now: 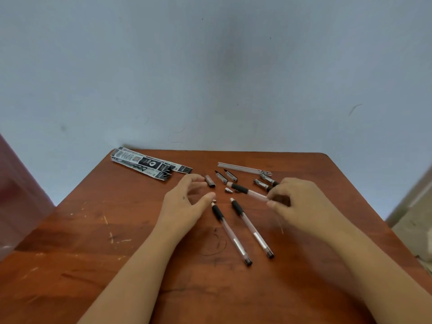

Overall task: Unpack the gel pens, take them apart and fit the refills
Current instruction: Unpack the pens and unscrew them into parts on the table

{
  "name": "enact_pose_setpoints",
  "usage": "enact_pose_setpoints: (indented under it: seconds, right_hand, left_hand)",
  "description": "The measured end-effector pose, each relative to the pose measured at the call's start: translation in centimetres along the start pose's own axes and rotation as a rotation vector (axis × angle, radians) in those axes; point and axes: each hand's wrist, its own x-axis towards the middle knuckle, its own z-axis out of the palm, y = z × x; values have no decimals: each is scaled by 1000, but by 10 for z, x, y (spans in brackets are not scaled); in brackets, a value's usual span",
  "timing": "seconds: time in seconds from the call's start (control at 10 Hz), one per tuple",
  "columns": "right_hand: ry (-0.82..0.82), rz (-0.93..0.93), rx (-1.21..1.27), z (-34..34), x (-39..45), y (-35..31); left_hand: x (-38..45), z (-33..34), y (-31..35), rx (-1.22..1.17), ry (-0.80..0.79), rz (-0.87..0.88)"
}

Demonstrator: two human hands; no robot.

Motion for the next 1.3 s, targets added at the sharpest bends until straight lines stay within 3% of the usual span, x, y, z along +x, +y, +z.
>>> enact_pose_setpoints:
  seconds: [0.2,0.3,0.6,0.7,0.8,1.3]
  right_hand:
    - [-117,196,-82,1,1,5]
    - [-192,230,-95,5,3,6]
    - [-219,251,-98,14,7,1]
    - [-113,276,-58,7,7,9]
    - [101,310,-94,5,10,24]
    - [-27,304,-125,11,15,28]
  left_hand:
    - [8,0,-11,707,-130,-135]
    - [7,3,-12,834,-241,-205]
    - [5,3,-7,861,-262,-213]
    - [4,2,-7,868,-265,-208]
    - [4,2,-7,874,-270,-206]
    - [3,3,-8,870,-251,-197]
